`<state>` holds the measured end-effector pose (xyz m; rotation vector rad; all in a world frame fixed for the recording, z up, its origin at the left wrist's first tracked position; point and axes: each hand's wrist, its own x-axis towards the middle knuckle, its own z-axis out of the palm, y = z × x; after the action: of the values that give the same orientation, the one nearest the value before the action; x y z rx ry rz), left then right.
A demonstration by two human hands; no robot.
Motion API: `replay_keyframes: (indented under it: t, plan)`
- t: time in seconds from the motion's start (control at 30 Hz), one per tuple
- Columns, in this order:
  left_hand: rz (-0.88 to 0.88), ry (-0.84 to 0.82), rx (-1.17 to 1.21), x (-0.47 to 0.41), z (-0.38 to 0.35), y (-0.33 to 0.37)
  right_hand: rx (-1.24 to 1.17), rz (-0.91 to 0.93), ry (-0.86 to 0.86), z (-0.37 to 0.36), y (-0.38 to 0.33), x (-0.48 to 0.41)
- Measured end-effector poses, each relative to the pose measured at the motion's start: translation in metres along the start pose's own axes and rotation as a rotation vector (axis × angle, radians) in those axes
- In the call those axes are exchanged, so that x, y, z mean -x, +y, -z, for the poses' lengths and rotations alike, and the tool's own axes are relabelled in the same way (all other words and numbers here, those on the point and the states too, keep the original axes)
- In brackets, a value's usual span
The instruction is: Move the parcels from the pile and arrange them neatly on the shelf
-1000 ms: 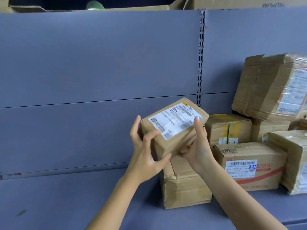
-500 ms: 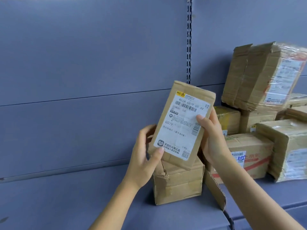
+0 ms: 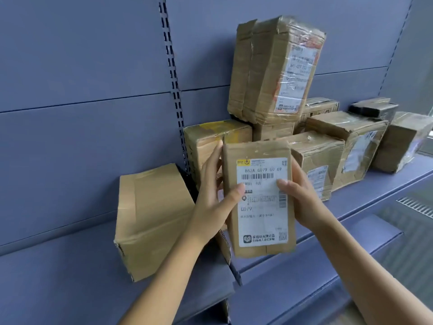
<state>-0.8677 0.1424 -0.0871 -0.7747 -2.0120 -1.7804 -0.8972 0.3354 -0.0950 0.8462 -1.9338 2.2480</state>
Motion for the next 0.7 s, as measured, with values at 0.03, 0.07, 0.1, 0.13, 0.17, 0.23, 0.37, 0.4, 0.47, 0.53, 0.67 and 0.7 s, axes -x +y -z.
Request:
replay_keyframes:
  t: [0.03, 0.07, 0.1, 0.13, 0.17, 0.23, 0.37, 0.4, 0.47, 0.53, 0.67, 0.7]
  plan:
    - [0.003, 0.021, -0.014, 0.002, -0.004, -0.005, 0.016, -0.024, -0.023, 0.004, 0.007, 0.004]
    - [0.009, 0.037, -0.033, 0.004, -0.007, -0.01, 0.022, -0.052, -0.05, 0.007, 0.014, 0.006]
    - [0.015, 0.047, -0.069, 0.006, -0.01, -0.014, 0.021, -0.081, -0.083, 0.009, 0.019, 0.008]
    - [0.017, 0.052, -0.118, 0.007, -0.011, -0.018, 0.016, -0.107, -0.122, 0.011, 0.024, 0.009]
    - [0.015, 0.056, -0.168, 0.009, -0.012, -0.022, 0.006, -0.126, -0.164, 0.014, 0.027, 0.01]
    - [0.0, 0.073, -0.233, 0.012, -0.014, -0.027, -0.01, -0.139, -0.208, 0.02, 0.032, 0.01]
    - [-0.022, 0.126, -0.286, 0.014, -0.025, -0.028, -0.032, -0.101, -0.23, 0.032, 0.037, 0.007]
    - [-0.017, 0.136, -0.289, 0.014, -0.028, -0.026, -0.037, -0.095, -0.237, 0.035, 0.037, 0.005]
    - [-0.003, 0.152, -0.283, 0.013, -0.034, -0.02, -0.038, -0.078, -0.249, 0.04, 0.034, 0.003]
    - [-0.008, 0.172, -0.318, 0.013, -0.04, -0.014, -0.031, -0.062, -0.259, 0.046, 0.03, 0.001]
    - [-0.02, 0.189, -0.347, 0.024, -0.059, -0.011, -0.037, -0.066, -0.318, 0.057, 0.026, 0.01]
    - [-0.022, 0.194, -0.35, 0.029, -0.063, -0.014, -0.03, -0.073, -0.337, 0.059, 0.027, 0.015]
